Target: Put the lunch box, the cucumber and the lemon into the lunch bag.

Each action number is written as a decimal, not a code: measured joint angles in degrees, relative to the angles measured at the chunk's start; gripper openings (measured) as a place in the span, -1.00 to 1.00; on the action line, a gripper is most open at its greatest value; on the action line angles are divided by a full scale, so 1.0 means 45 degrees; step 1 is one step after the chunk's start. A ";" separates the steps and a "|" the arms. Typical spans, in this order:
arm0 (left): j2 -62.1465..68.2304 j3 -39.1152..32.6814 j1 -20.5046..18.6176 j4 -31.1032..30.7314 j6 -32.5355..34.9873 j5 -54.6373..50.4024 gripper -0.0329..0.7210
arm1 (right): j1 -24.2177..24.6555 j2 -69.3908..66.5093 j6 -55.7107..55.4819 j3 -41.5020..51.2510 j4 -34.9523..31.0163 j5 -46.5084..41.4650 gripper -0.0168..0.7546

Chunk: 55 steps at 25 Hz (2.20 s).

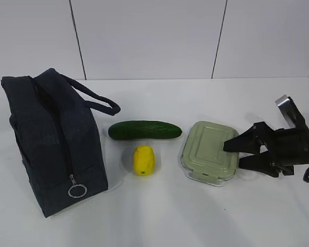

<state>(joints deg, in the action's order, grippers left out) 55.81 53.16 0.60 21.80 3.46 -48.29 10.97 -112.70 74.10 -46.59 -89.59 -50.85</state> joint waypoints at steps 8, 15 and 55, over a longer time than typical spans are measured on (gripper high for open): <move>0.0000 0.0000 0.0000 0.0000 0.0000 0.0000 0.21 | 0.0290 -0.0337 0.0528 -0.0023 -0.0119 -0.1071 0.48; 0.0000 0.0000 0.0000 0.0000 0.0000 0.0021 0.21 | 0.0290 -0.0621 0.0587 -0.0151 -0.0149 -0.1104 0.48; 0.0000 0.0000 0.0000 0.0000 0.0000 0.0048 0.21 | 0.0243 -0.1118 0.0488 -0.0624 -0.0040 -0.0726 0.48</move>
<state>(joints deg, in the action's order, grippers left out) 55.81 53.16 0.60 21.80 3.46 -48.08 12.07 -117.73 76.30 -49.39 -89.77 -54.12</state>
